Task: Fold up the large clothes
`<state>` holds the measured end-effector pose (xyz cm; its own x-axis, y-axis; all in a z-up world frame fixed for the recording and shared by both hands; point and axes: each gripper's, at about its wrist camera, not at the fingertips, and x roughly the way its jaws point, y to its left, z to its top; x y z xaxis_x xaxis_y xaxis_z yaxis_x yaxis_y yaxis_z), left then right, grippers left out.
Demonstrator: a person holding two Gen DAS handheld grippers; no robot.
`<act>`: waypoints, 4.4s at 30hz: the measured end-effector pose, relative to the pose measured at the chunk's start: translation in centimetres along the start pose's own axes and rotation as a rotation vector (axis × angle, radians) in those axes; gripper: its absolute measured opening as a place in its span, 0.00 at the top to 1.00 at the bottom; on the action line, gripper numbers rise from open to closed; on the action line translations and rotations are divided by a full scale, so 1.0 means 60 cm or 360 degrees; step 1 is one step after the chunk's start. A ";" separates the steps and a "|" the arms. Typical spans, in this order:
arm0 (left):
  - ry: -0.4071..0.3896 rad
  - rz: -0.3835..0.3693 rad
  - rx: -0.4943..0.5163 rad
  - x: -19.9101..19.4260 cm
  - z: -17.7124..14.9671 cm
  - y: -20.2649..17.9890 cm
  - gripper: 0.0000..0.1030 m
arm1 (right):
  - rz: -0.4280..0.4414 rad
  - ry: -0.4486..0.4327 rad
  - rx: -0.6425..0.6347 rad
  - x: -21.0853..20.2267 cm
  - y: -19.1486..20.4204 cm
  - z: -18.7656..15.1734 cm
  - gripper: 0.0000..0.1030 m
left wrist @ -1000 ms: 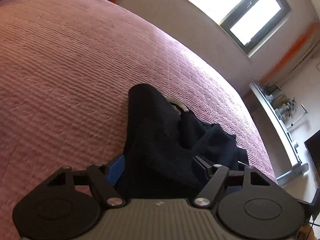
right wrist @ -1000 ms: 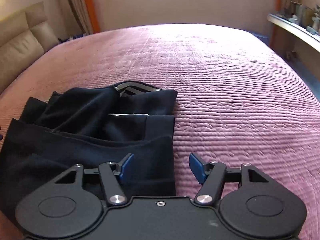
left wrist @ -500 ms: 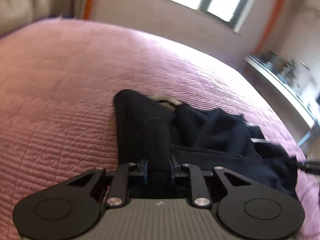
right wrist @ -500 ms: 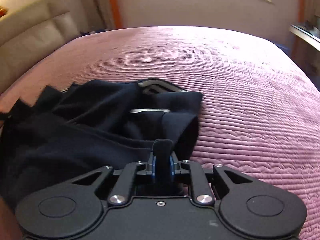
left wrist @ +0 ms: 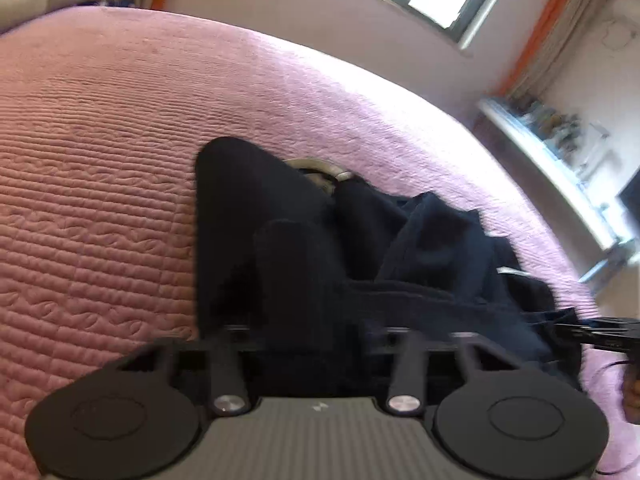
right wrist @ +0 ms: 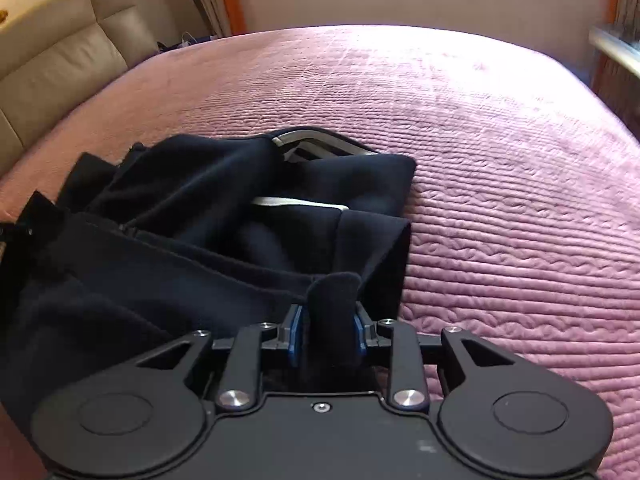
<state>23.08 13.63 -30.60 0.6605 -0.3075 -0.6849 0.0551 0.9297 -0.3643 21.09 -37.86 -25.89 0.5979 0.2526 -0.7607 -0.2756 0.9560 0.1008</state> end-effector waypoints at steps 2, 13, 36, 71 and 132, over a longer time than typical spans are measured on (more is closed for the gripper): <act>-0.0058 -0.0015 0.0000 -0.015 -0.003 -0.004 0.87 | -0.0047 -0.0067 -0.0087 -0.024 0.023 -0.014 0.88; -0.0454 -0.0142 0.0012 -0.132 0.065 -0.052 0.88 | -0.0527 -0.0560 -0.0501 -0.125 0.111 0.017 0.89; -0.0301 0.0559 -0.0023 0.185 0.194 0.041 0.62 | -0.0534 -0.0231 -0.0134 0.219 0.000 0.209 0.51; -0.0083 0.0143 -0.0539 -0.153 -0.098 0.084 0.47 | -0.0056 -0.0065 0.0300 -0.026 0.248 0.052 0.89; -0.0147 -0.0387 0.0172 0.240 -0.035 -0.518 0.88 | 0.0189 -0.0157 0.1027 -0.029 -0.144 -0.046 0.82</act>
<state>29.31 -20.10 -30.45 0.6834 -0.5090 -0.5233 0.2967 0.8486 -0.4380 20.34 -46.96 -27.23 0.6658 0.3450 -0.6616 0.1440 0.8107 0.5675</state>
